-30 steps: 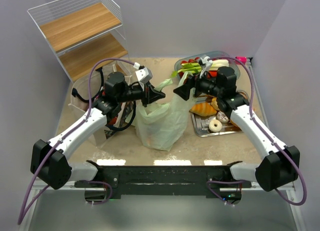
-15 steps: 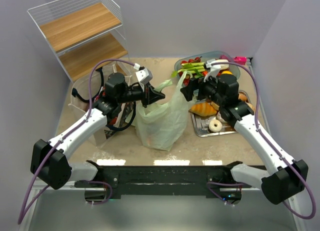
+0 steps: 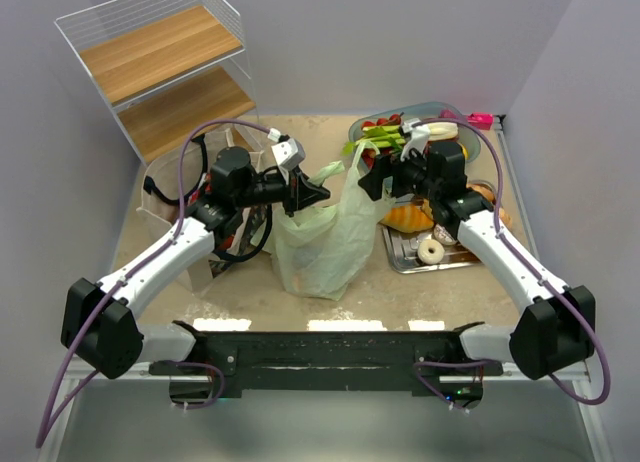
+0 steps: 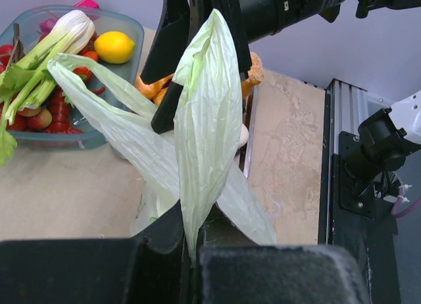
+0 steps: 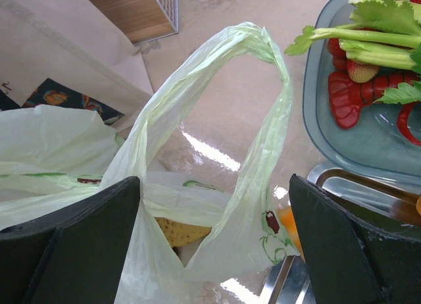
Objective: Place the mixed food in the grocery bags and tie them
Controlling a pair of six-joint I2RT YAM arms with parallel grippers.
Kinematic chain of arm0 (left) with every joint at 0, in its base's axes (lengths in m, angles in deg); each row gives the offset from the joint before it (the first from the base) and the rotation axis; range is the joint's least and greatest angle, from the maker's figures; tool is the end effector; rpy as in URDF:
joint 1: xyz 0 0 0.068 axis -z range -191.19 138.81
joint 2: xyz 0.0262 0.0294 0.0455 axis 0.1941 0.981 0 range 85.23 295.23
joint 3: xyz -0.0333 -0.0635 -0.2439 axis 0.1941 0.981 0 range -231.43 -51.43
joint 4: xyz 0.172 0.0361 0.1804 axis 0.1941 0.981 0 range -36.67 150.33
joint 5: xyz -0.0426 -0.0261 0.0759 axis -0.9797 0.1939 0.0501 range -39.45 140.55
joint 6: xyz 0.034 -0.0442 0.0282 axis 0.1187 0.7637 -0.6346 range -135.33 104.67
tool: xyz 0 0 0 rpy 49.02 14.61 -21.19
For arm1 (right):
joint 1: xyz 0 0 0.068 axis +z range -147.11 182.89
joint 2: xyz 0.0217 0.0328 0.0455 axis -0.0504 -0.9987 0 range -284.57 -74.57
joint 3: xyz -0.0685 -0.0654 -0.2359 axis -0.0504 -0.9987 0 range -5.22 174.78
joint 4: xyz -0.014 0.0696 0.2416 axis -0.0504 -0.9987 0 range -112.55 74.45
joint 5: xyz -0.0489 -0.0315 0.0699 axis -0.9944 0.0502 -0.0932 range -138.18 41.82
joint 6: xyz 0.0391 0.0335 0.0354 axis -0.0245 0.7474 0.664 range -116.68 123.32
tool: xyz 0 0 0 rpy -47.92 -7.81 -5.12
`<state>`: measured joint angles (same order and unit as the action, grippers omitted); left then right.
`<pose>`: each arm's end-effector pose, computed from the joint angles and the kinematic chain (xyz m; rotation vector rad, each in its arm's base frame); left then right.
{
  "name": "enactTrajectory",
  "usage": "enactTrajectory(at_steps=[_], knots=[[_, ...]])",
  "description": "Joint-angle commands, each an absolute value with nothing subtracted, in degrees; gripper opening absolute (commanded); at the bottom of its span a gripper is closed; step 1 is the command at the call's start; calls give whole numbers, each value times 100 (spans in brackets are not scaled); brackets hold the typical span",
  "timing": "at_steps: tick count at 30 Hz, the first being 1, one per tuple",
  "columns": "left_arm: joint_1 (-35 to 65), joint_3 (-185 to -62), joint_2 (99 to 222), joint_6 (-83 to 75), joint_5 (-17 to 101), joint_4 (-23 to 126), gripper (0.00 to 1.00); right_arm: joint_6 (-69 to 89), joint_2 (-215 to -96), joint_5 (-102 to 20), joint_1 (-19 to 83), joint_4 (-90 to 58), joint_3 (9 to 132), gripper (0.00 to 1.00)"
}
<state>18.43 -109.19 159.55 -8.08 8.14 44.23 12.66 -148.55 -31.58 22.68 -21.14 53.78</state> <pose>0.2486 -0.1782 0.3255 0.8958 1.5523 -1.0953 0.2840 0.1166 0.3041 -0.3745 1.9277 0.6163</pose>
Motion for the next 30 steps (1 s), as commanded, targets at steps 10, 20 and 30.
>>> enactTrajectory(at_steps=[10, 20, 30], knots=[[1799, -10830, 15713, -865, 748, 4164, 0, 1519, -14699, -3068, 2179, -2467, 6491, 99], [1807, -10786, 15668, -882, 757, 4156, 0, 1264, -15657, -3314, 2179, -2812, 7528, 99], [1807, -10786, 15695, -900, 783, 4182, 0, 1193, -16185, -2920, 2205, -2953, 7679, 99]])
